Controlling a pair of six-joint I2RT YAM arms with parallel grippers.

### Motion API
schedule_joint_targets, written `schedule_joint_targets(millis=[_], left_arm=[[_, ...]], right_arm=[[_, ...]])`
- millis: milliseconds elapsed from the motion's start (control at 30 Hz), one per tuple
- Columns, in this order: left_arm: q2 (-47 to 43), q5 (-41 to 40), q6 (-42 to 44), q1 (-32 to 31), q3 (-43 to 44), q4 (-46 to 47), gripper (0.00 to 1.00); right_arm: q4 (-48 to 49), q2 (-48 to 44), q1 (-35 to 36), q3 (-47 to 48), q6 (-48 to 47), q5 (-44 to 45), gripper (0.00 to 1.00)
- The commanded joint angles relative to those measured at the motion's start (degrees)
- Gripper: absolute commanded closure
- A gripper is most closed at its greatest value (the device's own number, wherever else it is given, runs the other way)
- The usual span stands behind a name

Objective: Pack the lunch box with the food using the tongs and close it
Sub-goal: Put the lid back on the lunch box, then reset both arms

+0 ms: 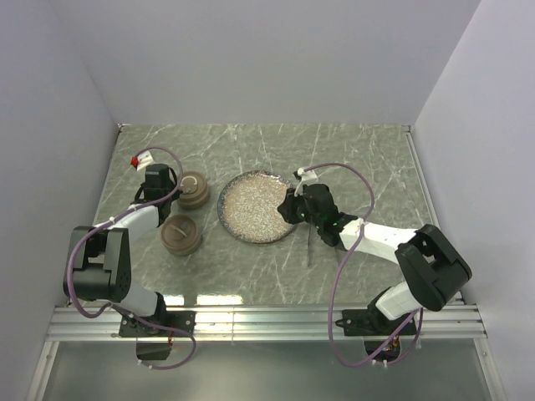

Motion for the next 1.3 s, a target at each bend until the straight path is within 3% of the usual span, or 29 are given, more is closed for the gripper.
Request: schedule_joint_targets(millis=[0, 267, 533, 733, 933, 1067, 1267], left_arm=[[-0.1, 1.2, 0.1, 0.3, 1.9, 1.0, 0.93], [-1.2, 2.6, 0.6, 0.2, 0.6, 2.7, 0.67], [-4.4, 2.7, 1.5, -0.9, -1.5, 5.3, 0.58], [-14.1, -0.6, 2.9, -3.6, -6.0, 7.1, 0.51], [-32.8, -2.4, 2.9, -4.8, -12.9, 5.3, 0.43], [-48.5, -1.7, 2.9, -5.2, -15.8, 0.6, 0.39], [-65.3, 2.8, 3.1, -5.5, -17.7, -8.4, 0.36]], right_arm=[[2.1, -2.9, -0.4, -0.7, -0.5, 1.0, 0.75], [2.1, -3.9, -0.4, -1.3, -0.6, 1.5, 0.72], [2.5, -6.5, -0.4, -2.6, -0.6, 2.1, 0.71], [0.8, -12.9, -0.4, -5.2, -1.3, 5.1, 0.69], [-6.6, -28.6, -0.8, -9.3, -2.0, 15.0, 0.69], [-12.3, -46.1, -0.8, -13.2, -1.7, 21.7, 0.66], [-20.1, -64.8, -0.8, -16.7, -0.7, 24.8, 0.64]])
